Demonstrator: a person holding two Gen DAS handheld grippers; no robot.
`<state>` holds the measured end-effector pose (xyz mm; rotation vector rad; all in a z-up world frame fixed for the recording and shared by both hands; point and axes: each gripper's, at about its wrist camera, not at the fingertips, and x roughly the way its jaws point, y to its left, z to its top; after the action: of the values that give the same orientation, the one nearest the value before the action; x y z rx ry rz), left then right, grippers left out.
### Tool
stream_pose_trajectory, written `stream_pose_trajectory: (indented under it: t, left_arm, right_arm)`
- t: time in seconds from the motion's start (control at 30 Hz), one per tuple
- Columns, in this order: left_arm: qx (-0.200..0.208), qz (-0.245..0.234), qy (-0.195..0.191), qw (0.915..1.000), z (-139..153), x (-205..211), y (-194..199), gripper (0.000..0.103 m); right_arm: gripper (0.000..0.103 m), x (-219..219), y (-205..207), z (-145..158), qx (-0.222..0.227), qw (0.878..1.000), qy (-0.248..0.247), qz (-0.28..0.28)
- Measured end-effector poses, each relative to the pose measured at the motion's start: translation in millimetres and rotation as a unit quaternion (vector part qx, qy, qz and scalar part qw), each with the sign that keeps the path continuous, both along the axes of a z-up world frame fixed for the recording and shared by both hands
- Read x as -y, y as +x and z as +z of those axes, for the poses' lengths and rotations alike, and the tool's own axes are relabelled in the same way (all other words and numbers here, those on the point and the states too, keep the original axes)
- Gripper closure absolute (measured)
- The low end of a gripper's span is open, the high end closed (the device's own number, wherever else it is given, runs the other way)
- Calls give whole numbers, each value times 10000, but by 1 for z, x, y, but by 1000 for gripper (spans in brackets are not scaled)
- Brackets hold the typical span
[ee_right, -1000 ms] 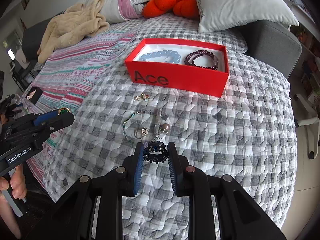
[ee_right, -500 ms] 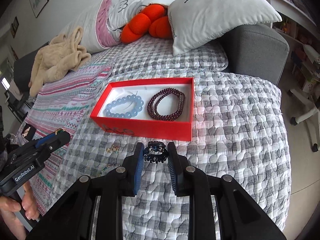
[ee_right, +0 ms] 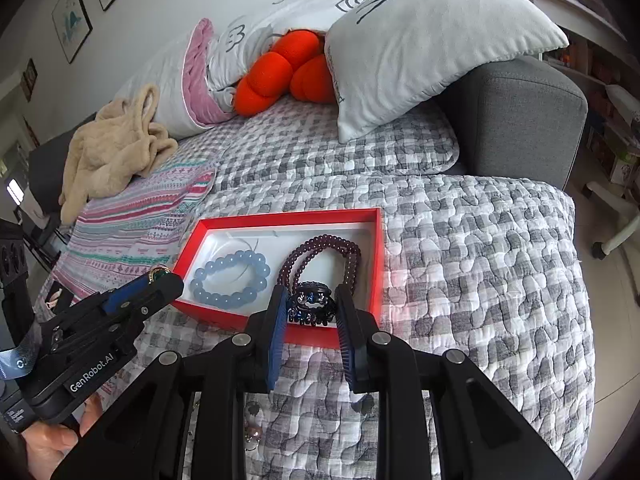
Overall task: Organize jewelry
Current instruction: 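Lower the rings and hair clip into the red box and open both grippers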
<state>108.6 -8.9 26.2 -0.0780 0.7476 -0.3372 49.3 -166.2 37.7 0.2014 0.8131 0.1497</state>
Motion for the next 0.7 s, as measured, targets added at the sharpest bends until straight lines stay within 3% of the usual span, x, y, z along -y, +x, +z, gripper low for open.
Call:
stream_pose_trajectory:
  t: [0.27,0.4,0.53,0.7]
  left_arm:
    - [-221,57,-37,9997,-13,2,17,73]
    - [-206,-8,-73,9998,-12,3,16,60]
    - [-129,4,57,9999,-6,6,10,60]
    - [-105,17,48,9999,2,-1,1,51]
  right_arm:
    - [78,-2,13,-15,-154,9998,-117,91]
    - [77,-2,15,-17,-177,9997,-128,92]
    - [77,1,15,-17,-232,9997,12,82]
    - [77,4,12,-10,-191,9997,148,75]
